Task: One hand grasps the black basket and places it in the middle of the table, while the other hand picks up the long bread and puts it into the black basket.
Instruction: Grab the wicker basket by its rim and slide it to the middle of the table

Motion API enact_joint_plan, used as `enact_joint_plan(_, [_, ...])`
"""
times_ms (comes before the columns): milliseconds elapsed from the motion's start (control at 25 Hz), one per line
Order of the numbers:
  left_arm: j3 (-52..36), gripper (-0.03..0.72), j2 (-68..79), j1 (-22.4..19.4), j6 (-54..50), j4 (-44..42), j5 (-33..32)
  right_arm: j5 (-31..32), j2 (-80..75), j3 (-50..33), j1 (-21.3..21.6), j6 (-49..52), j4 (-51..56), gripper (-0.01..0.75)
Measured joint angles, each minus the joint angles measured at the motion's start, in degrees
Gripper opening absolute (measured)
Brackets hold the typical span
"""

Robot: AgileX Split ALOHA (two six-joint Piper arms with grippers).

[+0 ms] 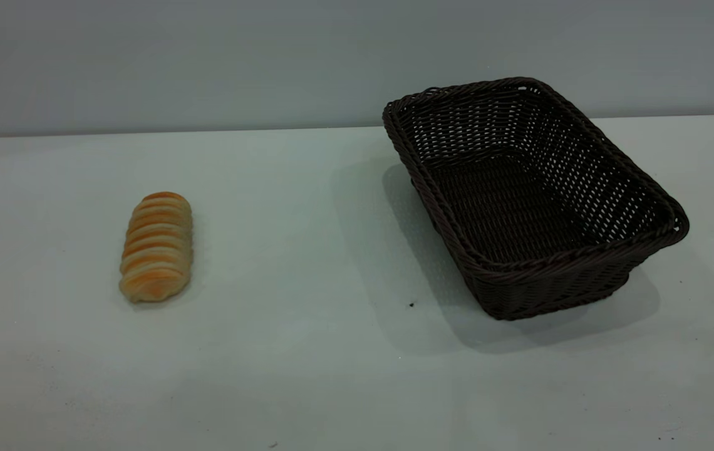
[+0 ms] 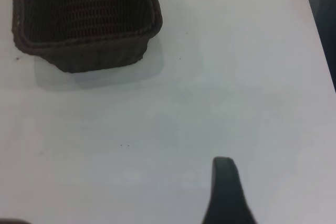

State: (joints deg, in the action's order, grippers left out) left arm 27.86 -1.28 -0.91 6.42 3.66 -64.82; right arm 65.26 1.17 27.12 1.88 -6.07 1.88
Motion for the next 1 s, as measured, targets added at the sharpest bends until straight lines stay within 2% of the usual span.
enact_joint_plan(240, [0.13,0.568,0.0,0.0,0.0,0.0,0.18,-0.19,-0.21,0.1,0.0,-0.06,0.7,0.533])
enact_joint_plan(400, [1.28,0.568,0.24,0.0,-2.8,0.66,6.33,-4.73,-6.27,1.4,0.0,-4.21,5.7,0.533])
enact_joint_plan(520, [1.78,0.568,4.51,0.0,-6.42,1.27,9.34,-8.6,-15.25,2.78,0.0,-12.67,14.34,0.533])
enact_joint_plan(720, [3.13,0.568,15.74,0.0,-7.82,1.48,14.14,-9.61,-33.45,6.18,0.0,-23.08,28.42,0.533])
enact_joint_plan(1000, [8.03,0.568,27.84,0.0,-9.48,1.46,20.16,-10.07,-55.35,9.83,0.0,-28.09,33.56,0.533])
